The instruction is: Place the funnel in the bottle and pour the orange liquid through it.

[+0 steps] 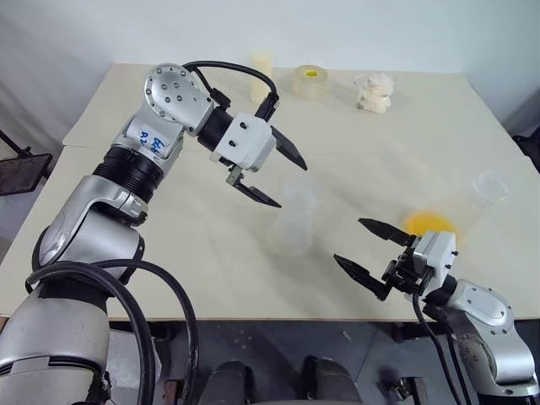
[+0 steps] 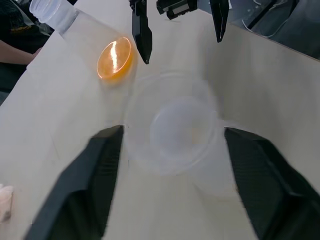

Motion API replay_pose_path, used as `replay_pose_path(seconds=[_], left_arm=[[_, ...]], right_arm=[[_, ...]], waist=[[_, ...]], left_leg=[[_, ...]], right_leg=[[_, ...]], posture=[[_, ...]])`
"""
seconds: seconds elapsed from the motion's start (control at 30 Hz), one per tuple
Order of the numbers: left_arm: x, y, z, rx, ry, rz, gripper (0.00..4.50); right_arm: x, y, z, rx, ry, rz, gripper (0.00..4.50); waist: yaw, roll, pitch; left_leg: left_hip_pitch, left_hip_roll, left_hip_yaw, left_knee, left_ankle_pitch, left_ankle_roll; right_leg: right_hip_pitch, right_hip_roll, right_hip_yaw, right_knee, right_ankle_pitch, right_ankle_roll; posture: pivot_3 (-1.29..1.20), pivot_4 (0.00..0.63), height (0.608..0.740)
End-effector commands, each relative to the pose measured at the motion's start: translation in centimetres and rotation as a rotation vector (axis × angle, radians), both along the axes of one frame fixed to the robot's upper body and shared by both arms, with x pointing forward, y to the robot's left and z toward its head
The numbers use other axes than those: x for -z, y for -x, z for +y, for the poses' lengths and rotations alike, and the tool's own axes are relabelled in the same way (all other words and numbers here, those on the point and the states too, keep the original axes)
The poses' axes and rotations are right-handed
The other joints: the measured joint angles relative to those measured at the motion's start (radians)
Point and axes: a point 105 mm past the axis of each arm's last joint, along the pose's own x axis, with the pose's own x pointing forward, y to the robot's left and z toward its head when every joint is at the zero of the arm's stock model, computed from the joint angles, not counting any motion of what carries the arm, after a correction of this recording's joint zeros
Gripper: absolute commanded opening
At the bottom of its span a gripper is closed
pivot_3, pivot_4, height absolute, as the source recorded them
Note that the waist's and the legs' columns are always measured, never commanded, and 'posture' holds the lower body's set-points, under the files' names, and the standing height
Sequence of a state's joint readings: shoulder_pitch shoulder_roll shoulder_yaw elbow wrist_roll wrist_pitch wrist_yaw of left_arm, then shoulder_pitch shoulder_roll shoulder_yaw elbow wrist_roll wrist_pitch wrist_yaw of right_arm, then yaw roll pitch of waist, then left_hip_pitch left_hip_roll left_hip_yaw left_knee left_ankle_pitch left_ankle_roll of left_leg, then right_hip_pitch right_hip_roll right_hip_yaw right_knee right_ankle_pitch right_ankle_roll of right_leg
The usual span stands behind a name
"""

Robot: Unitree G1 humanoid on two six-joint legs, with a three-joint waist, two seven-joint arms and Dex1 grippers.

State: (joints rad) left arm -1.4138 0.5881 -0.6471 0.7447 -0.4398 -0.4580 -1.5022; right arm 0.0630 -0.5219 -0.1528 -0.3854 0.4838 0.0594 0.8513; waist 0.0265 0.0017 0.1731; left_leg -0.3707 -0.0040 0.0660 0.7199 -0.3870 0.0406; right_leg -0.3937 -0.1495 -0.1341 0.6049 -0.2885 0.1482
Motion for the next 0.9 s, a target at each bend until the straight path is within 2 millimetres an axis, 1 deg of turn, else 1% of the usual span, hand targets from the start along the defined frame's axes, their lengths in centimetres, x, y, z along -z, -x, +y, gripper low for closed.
replay_pose_path(seconds=[0.03,0.17,0.23,0.33,0.4,0.47,0.53,0.6,0.67,0.73,0.77,0.83,0.9], left_arm=[[-2.0,1.5,0.6,0.069,-0.016,0.026,4.48],[-3.6,1.6,1.7,0.015,0.082,0.114,4.48],[-4.3,1.1,2.7,-0.043,0.158,0.165,4.48],[-4.6,0.7,3.9,-0.123,0.279,0.220,4.48],[-4.3,0.6,4.8,-0.165,0.353,0.279,4.48],[-3.2,0.5,6.4,-0.230,0.444,0.372,4.48],[-1.6,0.6,7.7,-0.290,0.490,0.451,4.48],[0.8,0.6,8.7,-0.338,0.508,0.526,4.48],[2.9,0.1,9.6,-0.389,0.592,0.583,4.48],[4.1,0.2,9.7,-0.395,0.644,0.623,4.48],[5.7,0.4,9.8,-0.405,0.632,0.656,4.48],[7.5,0.7,9.6,-0.417,0.612,0.698,4.48],[8.3,0.9,9.3,-0.410,0.597,0.711,4.48]], right_arm=[[-0.7,0.3,-0.1,0.003,-0.008,-0.038,4.50],[-0.7,0.4,-0.3,0.011,-0.008,-0.036,4.50],[-0.7,0.4,-0.8,0.030,-0.006,-0.035,4.50],[-0.8,0.5,-1.9,0.074,0.000,-0.037,4.50],[-1.0,0.6,-2.5,0.097,-0.012,-0.029,4.50],[-1.0,0.8,-2.9,0.115,-0.013,-0.018,4.50],[-1.1,0.9,-3.2,0.135,-0.007,-0.004,4.50],[-1.1,1.0,-4.2,0.184,0.002,0.014,4.50],[-1.2,1.4,-5.3,0.243,0.028,0.025,4.50],[-1.2,1.8,-6.1,0.279,0.032,0.048,4.50],[-1.5,2.5,-6.7,0.322,0.013,0.052,4.50],[-2.0,3.4,-7.8,0.391,-0.015,0.049,4.50],[-2.4,4.0,-8.7,0.470,-0.033,0.039,4.50]], waist=[[-0.001,0.000,0.000],[-0.002,0.000,0.000],[-0.002,0.000,0.000],[-0.002,0.000,0.000],[-0.003,0.001,0.000],[-0.003,0.001,0.000],[-0.006,0.001,0.000],[-0.004,0.001,0.000],[0.000,0.001,0.000],[0.004,0.001,0.000],[0.007,0.000,0.001],[0.010,0.002,0.000],[0.009,0.002,0.000]], left_leg=[[0.000,0.000,0.000,0.000,0.000,0.000],[0.000,0.000,-0.001,0.000,0.000,0.000],[0.000,0.000,-0.001,0.000,0.000,0.000],[0.001,0.000,-0.001,0.000,0.000,0.000],[0.001,0.000,-0.001,0.000,0.000,0.000],[0.001,0.001,-0.002,0.000,0.000,0.000],[0.002,0.001,-0.002,0.000,0.000,0.000],[0.001,0.002,-0.003,0.000,0.000,0.000],[0.001,0.001,-0.003,0.000,0.000,0.000],[0.001,0.001,-0.005,0.001,0.000,0.000],[0.001,0.001,-0.005,0.002,0.000,0.000],[0.001,0.000,-0.004,0.002,0.000,0.000],[0.002,0.000,-0.004,0.000,0.000,0.000]], right_leg=[[0.000,0.000,0.000,0.000,0.000,0.000],[0.000,0.000,0.000,0.000,0.000,0.000],[0.000,0.000,0.000,0.000,0.000,0.000],[0.000,0.000,0.000,0.001,0.000,0.000],[0.000,0.000,0.001,0.001,0.000,0.000],[0.000,0.000,0.001,0.001,0.000,0.000],[0.000,0.000,0.001,0.001,0.000,0.000],[0.000,0.000,0.001,0.002,0.000,0.000],[0.000,0.000,0.001,0.002,0.000,0.000],[0.001,0.000,0.001,0.002,0.000,0.000],[0.002,0.000,0.001,0.002,0.000,0.000],[0.002,-0.001,0.002,0.002,0.000,0.000],[0.002,0.000,0.001,0.002,0.000,0.000]], posture=[[0.00,0.150,0.740],[0.00,0.150,0.740],[0.00,0.150,0.740],[0.00,0.150,0.740],[0.00,0.150,0.740],[0.00,0.150,0.740],[0.00,0.150,0.740],[0.00,0.150,0.740],[0.00,0.150,0.740],[0.00,0.150,0.740],[0.00,0.150,0.740],[0.00,0.150,0.740],[0.00,0.150,0.740]])
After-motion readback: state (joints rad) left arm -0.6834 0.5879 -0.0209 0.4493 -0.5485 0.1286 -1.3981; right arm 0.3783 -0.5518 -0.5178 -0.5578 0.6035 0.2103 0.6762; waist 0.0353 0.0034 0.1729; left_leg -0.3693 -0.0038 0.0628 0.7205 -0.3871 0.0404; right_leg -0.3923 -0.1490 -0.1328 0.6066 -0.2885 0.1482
